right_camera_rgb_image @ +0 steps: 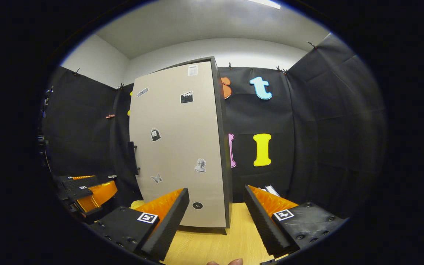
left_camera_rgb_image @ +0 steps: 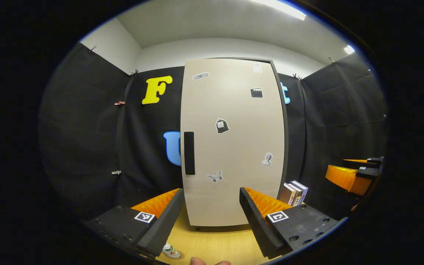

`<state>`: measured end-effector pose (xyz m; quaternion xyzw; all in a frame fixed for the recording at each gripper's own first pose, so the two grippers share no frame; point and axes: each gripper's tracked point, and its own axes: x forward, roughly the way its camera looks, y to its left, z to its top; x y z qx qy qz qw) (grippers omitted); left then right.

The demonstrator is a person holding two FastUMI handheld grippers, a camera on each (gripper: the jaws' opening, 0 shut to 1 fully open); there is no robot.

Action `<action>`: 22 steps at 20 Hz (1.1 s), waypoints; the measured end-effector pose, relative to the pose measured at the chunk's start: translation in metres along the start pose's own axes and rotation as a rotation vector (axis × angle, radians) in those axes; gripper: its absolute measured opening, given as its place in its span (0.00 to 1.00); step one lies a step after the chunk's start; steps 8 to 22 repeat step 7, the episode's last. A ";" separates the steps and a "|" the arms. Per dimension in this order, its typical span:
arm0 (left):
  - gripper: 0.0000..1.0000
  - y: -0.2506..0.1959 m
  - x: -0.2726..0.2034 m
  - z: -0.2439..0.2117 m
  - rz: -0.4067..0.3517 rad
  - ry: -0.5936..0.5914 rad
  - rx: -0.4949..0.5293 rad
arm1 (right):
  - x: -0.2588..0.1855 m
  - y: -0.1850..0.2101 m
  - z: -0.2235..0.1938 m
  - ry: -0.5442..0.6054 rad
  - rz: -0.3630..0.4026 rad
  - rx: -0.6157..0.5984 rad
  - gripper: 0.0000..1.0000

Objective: Open the cabinet door with the right hand, grasp the bottle in the cabinet with the left hand and place it on the coaster, then close the cabinet door with the right hand.

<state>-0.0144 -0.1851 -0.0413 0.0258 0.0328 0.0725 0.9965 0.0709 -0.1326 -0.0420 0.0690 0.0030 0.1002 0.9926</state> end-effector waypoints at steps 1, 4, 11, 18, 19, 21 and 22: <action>0.95 -0.001 0.000 0.000 -0.001 -0.001 0.003 | -0.001 0.001 0.001 -0.002 0.003 0.000 0.98; 0.95 0.000 0.000 0.002 -0.004 -0.006 0.008 | -0.001 0.002 0.000 -0.001 0.008 -0.003 0.98; 0.95 -0.004 0.001 -0.001 -0.007 -0.002 0.008 | -0.001 0.002 0.000 -0.002 0.011 -0.008 0.98; 0.95 -0.004 0.001 -0.001 -0.007 -0.002 0.008 | -0.001 0.002 0.000 -0.002 0.011 -0.008 0.98; 0.95 -0.004 0.001 -0.001 -0.007 -0.002 0.008 | -0.001 0.002 0.000 -0.002 0.011 -0.008 0.98; 0.95 -0.004 0.001 -0.001 -0.007 -0.002 0.008 | -0.001 0.002 0.000 -0.002 0.011 -0.008 0.98; 0.95 -0.004 0.001 -0.001 -0.007 -0.002 0.008 | -0.001 0.002 0.000 -0.002 0.011 -0.008 0.98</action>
